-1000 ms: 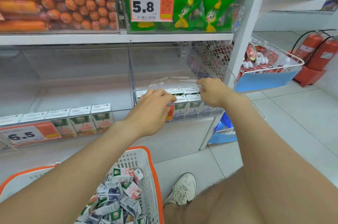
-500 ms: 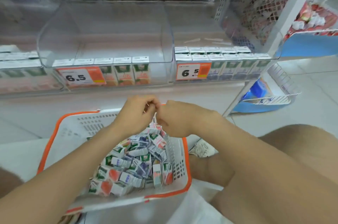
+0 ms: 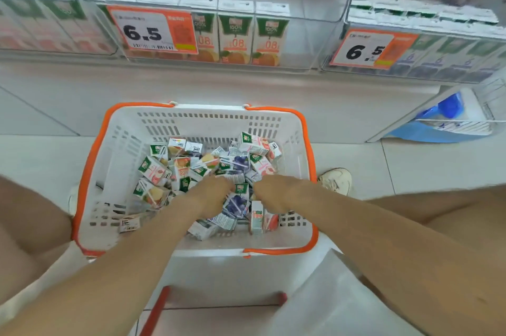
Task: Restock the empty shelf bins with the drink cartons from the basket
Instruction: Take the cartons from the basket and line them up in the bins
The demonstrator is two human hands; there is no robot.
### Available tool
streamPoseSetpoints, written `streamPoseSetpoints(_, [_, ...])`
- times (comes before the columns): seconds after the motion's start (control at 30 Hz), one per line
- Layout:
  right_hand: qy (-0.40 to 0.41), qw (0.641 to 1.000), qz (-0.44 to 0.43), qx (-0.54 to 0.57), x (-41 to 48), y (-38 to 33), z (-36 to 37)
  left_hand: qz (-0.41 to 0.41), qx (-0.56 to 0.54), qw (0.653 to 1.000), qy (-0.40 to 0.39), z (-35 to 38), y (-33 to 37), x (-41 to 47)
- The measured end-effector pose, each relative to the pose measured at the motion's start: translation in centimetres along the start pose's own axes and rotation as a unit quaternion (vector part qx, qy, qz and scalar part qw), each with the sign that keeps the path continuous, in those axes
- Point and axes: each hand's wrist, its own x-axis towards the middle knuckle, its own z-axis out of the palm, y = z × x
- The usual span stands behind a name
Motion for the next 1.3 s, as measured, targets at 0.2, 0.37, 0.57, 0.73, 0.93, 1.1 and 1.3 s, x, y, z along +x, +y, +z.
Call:
streamPoseSetpoints(0.2, [-0.052,0.996,-0.003,0.073,3.5,-0.4,2.7,0.005,0.067,0.998,0.0,1.8,-0.3,0.9])
streamPoseSetpoints(0.37, [-0.038,0.996,0.031,0.074,5.2,-1.6,4.2,0.004,0.022,1.0,0.022,1.2,-0.8,0.5])
streamPoseSetpoints(0.57, [0.087,0.981,0.108,0.133,6.0,-1.7,6.0,0.014,-0.019,0.998,0.052,0.4,-1.4,-0.3])
streamPoseSetpoints(0.73, [0.144,0.944,0.146,0.26,4.0,-0.6,4.3,0.023,-0.122,0.99,0.062,-1.0,-1.8,-1.4])
streamPoseSetpoints(0.93, [0.173,0.898,0.113,0.388,-1.2,1.7,-2.8,-0.007,-0.296,0.952,0.08,-5.3,-2.1,-4.7])
streamPoseSetpoints(1.1, [0.223,0.892,0.059,0.389,-7.1,1.8,-7.8,0.023,-0.405,0.903,0.143,-9.5,-0.5,-7.8])
streamPoseSetpoints(1.3, [0.325,0.882,0.016,0.341,-12.2,0.3,-10.1,0.061,-0.432,0.879,0.192,-13.9,2.4,-11.5])
